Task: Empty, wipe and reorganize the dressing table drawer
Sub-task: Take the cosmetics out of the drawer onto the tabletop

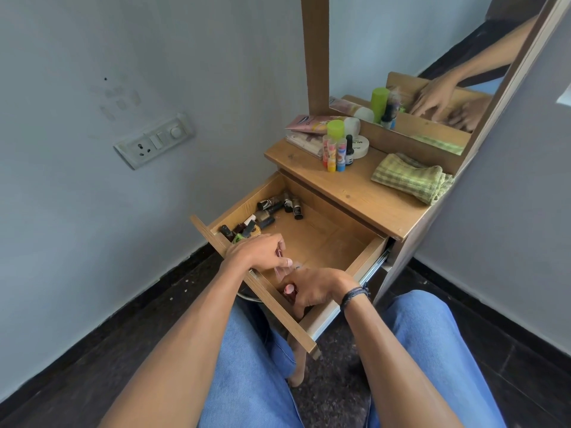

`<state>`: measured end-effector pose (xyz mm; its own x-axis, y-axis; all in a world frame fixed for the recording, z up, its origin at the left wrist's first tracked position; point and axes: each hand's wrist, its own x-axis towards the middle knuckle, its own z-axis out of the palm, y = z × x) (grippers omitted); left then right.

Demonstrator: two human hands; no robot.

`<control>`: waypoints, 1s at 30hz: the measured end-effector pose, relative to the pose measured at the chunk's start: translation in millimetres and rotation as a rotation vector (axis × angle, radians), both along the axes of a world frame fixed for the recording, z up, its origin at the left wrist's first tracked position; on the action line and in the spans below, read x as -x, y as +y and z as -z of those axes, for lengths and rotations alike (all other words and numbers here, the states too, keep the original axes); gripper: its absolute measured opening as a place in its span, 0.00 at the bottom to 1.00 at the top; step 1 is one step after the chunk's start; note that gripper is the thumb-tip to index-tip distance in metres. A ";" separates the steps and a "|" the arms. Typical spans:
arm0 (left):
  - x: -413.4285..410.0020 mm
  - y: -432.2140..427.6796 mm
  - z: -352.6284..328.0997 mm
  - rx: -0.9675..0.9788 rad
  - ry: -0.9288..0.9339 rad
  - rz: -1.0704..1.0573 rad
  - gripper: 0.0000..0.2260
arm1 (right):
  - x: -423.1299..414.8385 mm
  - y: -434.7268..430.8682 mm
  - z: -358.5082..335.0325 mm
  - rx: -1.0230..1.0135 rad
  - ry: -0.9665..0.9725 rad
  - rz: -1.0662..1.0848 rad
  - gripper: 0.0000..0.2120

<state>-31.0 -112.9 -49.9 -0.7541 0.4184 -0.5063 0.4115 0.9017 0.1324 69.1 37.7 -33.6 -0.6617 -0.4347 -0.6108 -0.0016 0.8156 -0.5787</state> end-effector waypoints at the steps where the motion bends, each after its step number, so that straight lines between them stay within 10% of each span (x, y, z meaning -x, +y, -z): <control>1: 0.1 -0.4 -0.5 -0.003 -0.003 -0.004 0.21 | 0.2 0.2 0.0 0.003 -0.002 0.001 0.25; 7: 5.0 0.0 0.5 -0.037 -0.085 -0.035 0.28 | -2.3 2.4 2.8 0.003 0.092 -0.011 0.29; 13: 4.8 -2.3 1.1 -0.087 -0.078 -0.064 0.14 | -9.7 11.2 0.6 0.016 0.279 0.104 0.15; 18: -2.3 -1.2 -5.9 -0.079 -0.088 -0.043 0.26 | -13.7 28.7 -6.6 0.087 0.346 0.196 0.15; 30: -35.5 40.9 7.6 0.068 -0.016 -0.293 0.35 | -3.0 86.8 -61.6 0.424 0.713 0.855 0.12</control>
